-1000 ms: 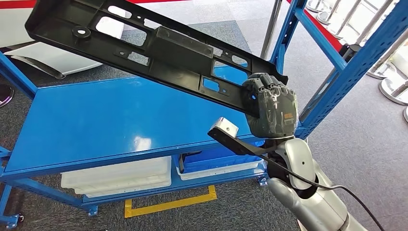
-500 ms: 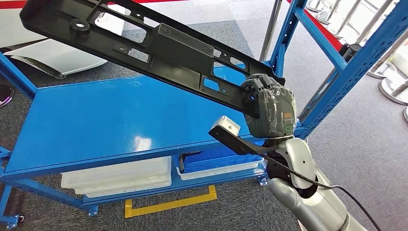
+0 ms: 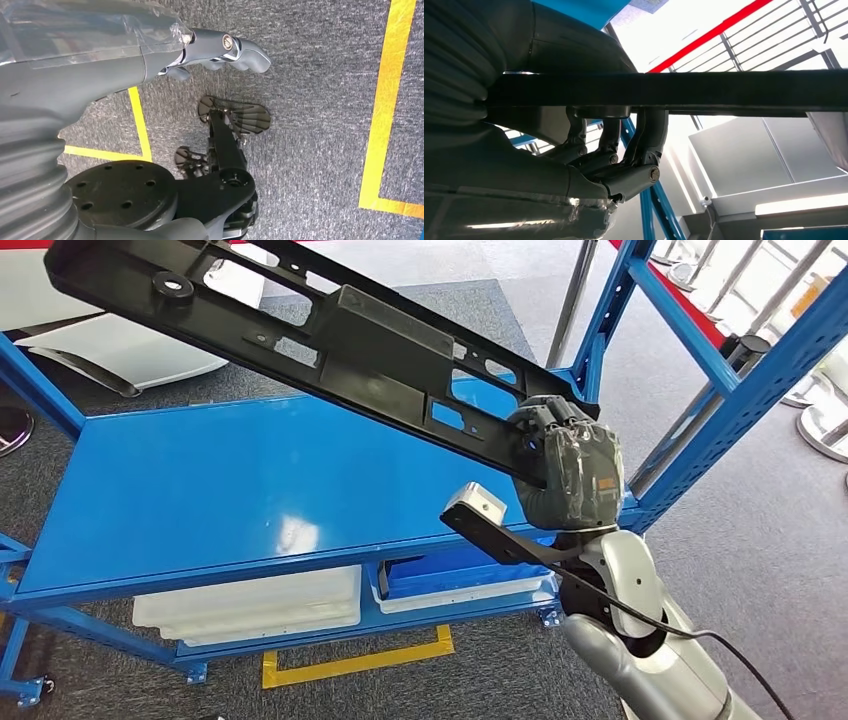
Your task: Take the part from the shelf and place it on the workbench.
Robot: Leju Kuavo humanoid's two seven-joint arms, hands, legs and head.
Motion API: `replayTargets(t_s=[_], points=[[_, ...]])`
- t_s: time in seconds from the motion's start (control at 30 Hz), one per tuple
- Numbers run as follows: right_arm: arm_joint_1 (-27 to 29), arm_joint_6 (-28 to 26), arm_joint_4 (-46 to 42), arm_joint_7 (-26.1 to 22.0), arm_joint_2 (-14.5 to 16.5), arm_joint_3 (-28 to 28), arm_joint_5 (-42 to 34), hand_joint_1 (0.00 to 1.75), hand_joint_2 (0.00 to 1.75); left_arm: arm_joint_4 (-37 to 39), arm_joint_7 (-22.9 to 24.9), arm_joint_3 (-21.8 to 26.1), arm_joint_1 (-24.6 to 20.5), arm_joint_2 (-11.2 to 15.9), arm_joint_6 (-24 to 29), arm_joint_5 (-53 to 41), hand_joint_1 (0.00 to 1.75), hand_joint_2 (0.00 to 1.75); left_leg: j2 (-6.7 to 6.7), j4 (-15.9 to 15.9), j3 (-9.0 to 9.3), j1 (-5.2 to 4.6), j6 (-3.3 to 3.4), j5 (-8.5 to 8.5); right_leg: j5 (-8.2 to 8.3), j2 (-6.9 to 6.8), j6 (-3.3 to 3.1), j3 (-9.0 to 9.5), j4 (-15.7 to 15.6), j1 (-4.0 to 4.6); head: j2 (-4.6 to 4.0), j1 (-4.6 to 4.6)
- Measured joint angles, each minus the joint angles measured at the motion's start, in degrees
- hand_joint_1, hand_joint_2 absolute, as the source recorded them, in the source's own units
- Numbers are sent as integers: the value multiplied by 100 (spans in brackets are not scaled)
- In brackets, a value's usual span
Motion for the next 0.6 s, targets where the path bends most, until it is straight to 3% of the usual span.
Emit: replayTargets(t_s=[0.03,0.1,0.17,0.27,0.33,0.4,0.43,0.47,0.5,0.53,0.6], points=[[-3,0,0,0,-5,4,-4,175,175,0,-1,0,0,0,-1,-1,0,175,-2,26,-4,9,-21,-12,255,-1,9,118,-332,-15,0,17],[-6,-2,-1,0,-14,19,-22,175,175,0,-1,0,-4,0,-2,-2,0,175,-8,83,-30,19,-95,-35,580,9,2,378,-983,-16,0,61],[-5,-13,-3,5,-21,38,-57,175,175,0,-2,0,-9,0,-2,-4,0,175,-14,119,-65,14,-184,-18,639,26,-37,440,-1211,8,0,77],[-3,-53,-4,39,-37,51,-117,175,175,0,-2,0,-4,0,-1,-12,0,175,-18,179,-116,32,-300,-43,718,25,-175,368,-1244,21,0,26],[-3,-85,-4,50,-44,52,-140,175,175,0,-2,0,-8,0,-1,-15,0,175,-11,569,-262,52,-346,-391,794,10,-285,307,-1276,21,0,-35],[5,-97,-4,51,-48,53,-152,175,175,0,-2,0,-16,0,-2,-20,0,175,-7,1297,-496,53,-366,-870,858,1,-332,217,-1271,44,0,-128],[10,-97,-3,51,-49,53,-157,175,175,0,-1,0,-16,0,-2,-26,0,175,-7,1592,-566,50,-370,-1013,891,-1,-341,168,-1266,59,0,-166],[13,-96,-3,51,-50,53,-159,175,175,0,0,0,-16,0,-2,-33,0,175,-7,1722,-551,46,-365,-1054,926,-1,-345,117,-1260,74,0,-199],[14,-95,-2,50,-51,53,-160,175,175,0,1,0,-17,0,-2,-39,0,175,-7,1630,-424,40,-349,-989,959,-1,-346,70,-1254,87,0,-224],[14,-93,-2,48,-51,53,-160,175,175,0,2,0,-21,1,-2,-43,0,175,-7,1326,-191,30,-320,-855,992,1,-344,30,-1249,98,0,-250],[11,-91,-2,32,-54,53,-158,175,175,0,4,0,-37,6,-2,-44,0,175,-4,492,348,-4,-243,-629,1054,-2,-323,-28,-1243,116,0,-300]])
